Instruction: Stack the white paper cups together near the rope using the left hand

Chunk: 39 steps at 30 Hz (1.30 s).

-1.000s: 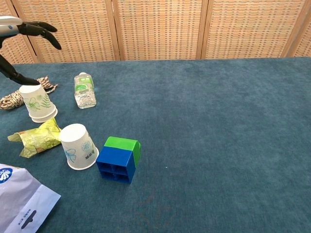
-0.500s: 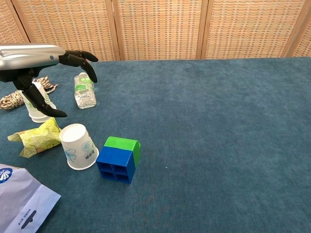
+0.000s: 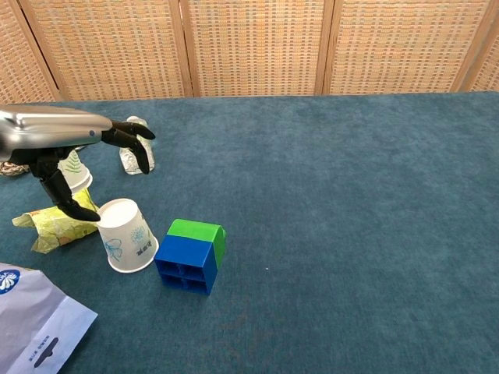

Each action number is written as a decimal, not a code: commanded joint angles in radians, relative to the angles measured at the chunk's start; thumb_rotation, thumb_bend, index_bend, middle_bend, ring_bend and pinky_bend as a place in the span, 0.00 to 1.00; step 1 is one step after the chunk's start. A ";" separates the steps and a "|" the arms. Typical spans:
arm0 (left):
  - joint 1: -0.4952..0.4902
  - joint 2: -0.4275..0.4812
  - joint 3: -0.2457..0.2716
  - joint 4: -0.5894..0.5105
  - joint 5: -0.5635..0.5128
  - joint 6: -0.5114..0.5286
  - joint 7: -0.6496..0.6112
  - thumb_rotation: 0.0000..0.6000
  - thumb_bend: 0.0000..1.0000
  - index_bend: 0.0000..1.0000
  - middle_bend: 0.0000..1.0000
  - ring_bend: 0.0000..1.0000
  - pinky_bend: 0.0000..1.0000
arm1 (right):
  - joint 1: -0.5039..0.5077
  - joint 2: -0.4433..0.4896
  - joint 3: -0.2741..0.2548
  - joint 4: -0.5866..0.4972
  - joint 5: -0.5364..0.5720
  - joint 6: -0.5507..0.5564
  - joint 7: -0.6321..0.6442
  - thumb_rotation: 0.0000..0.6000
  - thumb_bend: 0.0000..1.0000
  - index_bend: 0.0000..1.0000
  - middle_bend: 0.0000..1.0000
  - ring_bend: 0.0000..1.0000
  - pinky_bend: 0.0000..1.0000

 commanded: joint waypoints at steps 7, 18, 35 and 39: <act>-0.048 -0.042 0.030 0.039 -0.097 -0.025 0.056 1.00 0.22 0.27 0.00 0.00 0.00 | -0.001 0.001 0.002 0.003 0.001 0.002 0.009 1.00 0.00 0.00 0.00 0.00 0.00; -0.066 -0.088 0.037 0.082 -0.135 0.004 0.062 1.00 0.22 0.39 0.00 0.00 0.00 | -0.003 0.002 0.002 0.001 -0.002 0.007 0.009 1.00 0.00 0.00 0.00 0.00 0.00; -0.059 0.025 -0.016 0.017 -0.084 0.065 -0.014 1.00 0.22 0.45 0.00 0.00 0.00 | -0.006 0.007 0.002 -0.002 -0.008 0.015 0.014 1.00 0.00 0.00 0.00 0.00 0.00; -0.056 0.116 -0.043 -0.014 -0.089 0.081 -0.033 1.00 0.22 0.45 0.00 0.00 0.00 | -0.006 0.006 0.001 -0.003 -0.009 0.014 0.012 1.00 0.00 0.00 0.00 0.00 0.00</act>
